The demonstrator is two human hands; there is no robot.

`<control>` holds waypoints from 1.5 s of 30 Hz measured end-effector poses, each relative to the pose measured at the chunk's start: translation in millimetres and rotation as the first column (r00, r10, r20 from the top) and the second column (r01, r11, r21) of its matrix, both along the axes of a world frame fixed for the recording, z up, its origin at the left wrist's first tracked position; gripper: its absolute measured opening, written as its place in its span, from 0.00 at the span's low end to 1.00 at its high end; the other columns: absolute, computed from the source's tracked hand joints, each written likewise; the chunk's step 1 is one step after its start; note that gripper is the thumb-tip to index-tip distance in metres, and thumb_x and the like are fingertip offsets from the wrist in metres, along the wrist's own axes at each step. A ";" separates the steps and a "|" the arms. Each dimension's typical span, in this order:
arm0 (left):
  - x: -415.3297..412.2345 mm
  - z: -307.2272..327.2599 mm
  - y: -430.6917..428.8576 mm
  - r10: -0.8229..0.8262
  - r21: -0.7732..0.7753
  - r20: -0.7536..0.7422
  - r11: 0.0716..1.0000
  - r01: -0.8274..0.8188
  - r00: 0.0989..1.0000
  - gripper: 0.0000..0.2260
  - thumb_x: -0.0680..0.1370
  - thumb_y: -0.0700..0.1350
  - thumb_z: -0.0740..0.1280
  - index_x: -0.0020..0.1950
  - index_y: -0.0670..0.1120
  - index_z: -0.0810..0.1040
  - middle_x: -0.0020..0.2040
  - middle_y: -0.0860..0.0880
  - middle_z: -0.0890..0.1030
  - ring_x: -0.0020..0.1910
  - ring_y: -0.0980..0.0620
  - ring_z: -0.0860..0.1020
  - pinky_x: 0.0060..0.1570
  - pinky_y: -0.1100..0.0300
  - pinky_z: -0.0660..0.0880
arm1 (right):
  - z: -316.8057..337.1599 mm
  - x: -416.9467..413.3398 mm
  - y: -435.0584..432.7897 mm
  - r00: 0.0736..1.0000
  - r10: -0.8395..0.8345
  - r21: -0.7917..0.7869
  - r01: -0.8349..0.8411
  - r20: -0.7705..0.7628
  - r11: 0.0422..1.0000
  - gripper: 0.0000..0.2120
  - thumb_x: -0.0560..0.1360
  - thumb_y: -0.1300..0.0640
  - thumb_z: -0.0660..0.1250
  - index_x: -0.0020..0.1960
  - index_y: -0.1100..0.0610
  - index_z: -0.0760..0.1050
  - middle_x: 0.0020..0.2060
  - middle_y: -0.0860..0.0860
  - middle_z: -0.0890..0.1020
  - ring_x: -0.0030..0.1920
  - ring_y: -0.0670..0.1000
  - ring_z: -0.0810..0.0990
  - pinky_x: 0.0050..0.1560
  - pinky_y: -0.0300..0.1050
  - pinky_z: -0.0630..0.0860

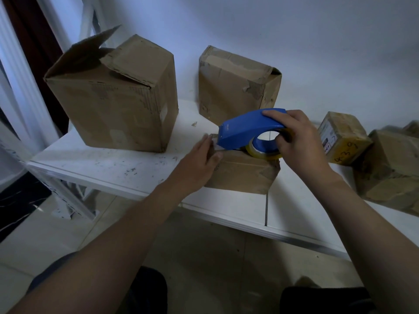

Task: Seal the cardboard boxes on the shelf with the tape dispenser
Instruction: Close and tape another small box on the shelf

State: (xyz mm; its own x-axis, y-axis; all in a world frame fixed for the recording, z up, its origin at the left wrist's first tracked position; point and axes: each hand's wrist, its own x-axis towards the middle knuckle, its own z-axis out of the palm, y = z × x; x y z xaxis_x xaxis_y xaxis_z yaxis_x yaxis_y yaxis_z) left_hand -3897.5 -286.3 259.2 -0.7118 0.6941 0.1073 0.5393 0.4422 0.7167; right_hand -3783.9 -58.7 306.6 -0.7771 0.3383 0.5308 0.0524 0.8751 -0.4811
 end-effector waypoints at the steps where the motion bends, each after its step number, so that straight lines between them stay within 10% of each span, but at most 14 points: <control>1: -1.7 -3.5 -0.8 -0.024 -0.029 -0.039 0.999 0.022 0.999 0.28 0.84 0.61 0.53 0.82 0.54 0.51 0.82 0.53 0.56 0.79 0.52 0.57 0.76 0.49 0.60 | 0.3 0.3 0.2 1.000 0.004 -0.004 -0.004 0.001 1.000 0.34 0.74 0.71 0.62 0.70 0.40 0.73 0.63 0.51 0.73 0.59 0.52 0.74 0.56 0.52 0.78; 19: 0.6 2.7 7.0 -0.026 -0.422 -0.457 0.886 -0.191 0.889 0.33 0.80 0.66 0.39 0.82 0.54 0.54 0.82 0.56 0.55 0.79 0.45 0.59 0.70 0.33 0.65 | 8.7 10.4 15.5 0.999 -0.054 0.238 0.054 -0.006 0.970 0.32 0.72 0.66 0.66 0.71 0.42 0.73 0.61 0.52 0.75 0.53 0.56 0.77 0.46 0.51 0.78; 27: 6.9 -2.2 11.2 -0.003 -0.431 -0.501 0.868 -0.247 0.865 0.39 0.77 0.71 0.41 0.82 0.49 0.53 0.82 0.52 0.52 0.79 0.43 0.60 0.69 0.34 0.67 | -2.1 28.4 41.9 0.997 0.038 0.033 -0.036 -0.059 0.999 0.33 0.71 0.75 0.64 0.71 0.50 0.75 0.58 0.56 0.76 0.55 0.49 0.72 0.56 0.28 0.67; 35: -5.5 -1.6 3.9 -0.037 -0.393 -0.527 0.896 -0.205 0.849 0.33 0.82 0.65 0.44 0.83 0.50 0.51 0.83 0.52 0.50 0.81 0.49 0.48 0.76 0.37 0.57 | -10.5 17.9 16.5 0.989 0.048 -0.077 -0.059 -0.137 0.995 0.34 0.72 0.75 0.62 0.71 0.48 0.74 0.58 0.52 0.73 0.56 0.33 0.69 0.57 0.27 0.67; 45: -4.6 4.7 10.3 -0.043 -0.447 -0.523 0.864 -0.231 0.852 0.43 0.75 0.71 0.36 0.82 0.46 0.52 0.82 0.49 0.52 0.81 0.52 0.47 0.78 0.42 0.55 | -3.2 6.2 12.8 0.996 0.070 -0.045 -0.073 -0.056 0.996 0.34 0.74 0.73 0.64 0.71 0.44 0.73 0.59 0.49 0.74 0.57 0.44 0.72 0.57 0.25 0.65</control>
State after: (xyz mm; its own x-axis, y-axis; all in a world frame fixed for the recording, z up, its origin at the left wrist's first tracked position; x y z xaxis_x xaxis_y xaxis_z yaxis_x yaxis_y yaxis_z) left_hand -3902.1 -276.0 263.9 -0.7161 0.6839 0.1394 0.6943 0.7186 0.0407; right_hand -3777.7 -45.9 303.4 -0.7705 0.3089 0.5576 -0.0366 0.8518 -0.5226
